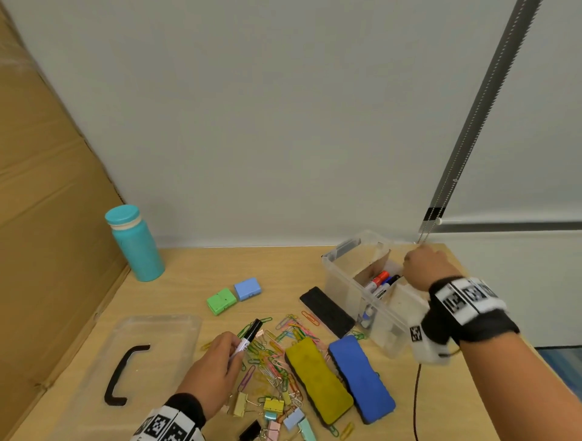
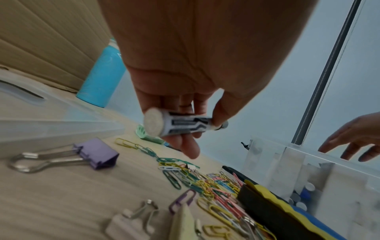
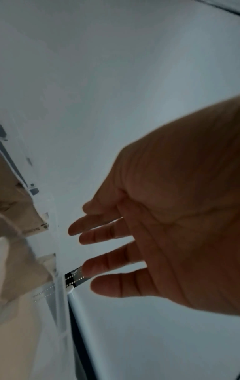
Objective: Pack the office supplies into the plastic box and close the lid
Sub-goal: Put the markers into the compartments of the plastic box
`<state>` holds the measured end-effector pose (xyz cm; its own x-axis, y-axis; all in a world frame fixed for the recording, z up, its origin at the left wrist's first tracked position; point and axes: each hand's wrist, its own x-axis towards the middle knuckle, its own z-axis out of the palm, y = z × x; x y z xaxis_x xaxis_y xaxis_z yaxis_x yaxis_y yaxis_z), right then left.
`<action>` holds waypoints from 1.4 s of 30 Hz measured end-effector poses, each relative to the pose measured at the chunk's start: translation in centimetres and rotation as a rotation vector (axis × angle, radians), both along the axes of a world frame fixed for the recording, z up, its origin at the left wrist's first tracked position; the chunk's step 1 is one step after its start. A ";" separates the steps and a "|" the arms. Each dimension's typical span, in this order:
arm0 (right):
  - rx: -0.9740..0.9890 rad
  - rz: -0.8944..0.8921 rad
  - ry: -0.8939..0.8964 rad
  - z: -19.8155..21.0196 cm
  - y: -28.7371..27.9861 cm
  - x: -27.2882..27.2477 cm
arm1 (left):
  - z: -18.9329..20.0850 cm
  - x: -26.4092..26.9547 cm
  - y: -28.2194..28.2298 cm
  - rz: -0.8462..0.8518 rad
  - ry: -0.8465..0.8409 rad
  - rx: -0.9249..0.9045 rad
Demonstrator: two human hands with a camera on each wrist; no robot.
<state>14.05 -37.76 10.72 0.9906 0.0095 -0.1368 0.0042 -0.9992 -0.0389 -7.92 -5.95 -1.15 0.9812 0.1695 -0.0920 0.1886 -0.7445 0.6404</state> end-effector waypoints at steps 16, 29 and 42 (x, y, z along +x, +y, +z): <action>0.540 -0.051 -0.254 -9.9 -4.6 -6.7 | 8.0 12.4 -17.6 -0.277 -0.213 0.236; 0.503 -0.073 -0.254 -10.4 -4.5 -6.6 | 7.5 22.5 -23.3 -0.343 0.281 0.435; 0.532 -0.065 -0.262 -10.4 -4.5 -6.6 | 6.4 13.1 -19.0 -0.393 -0.253 0.150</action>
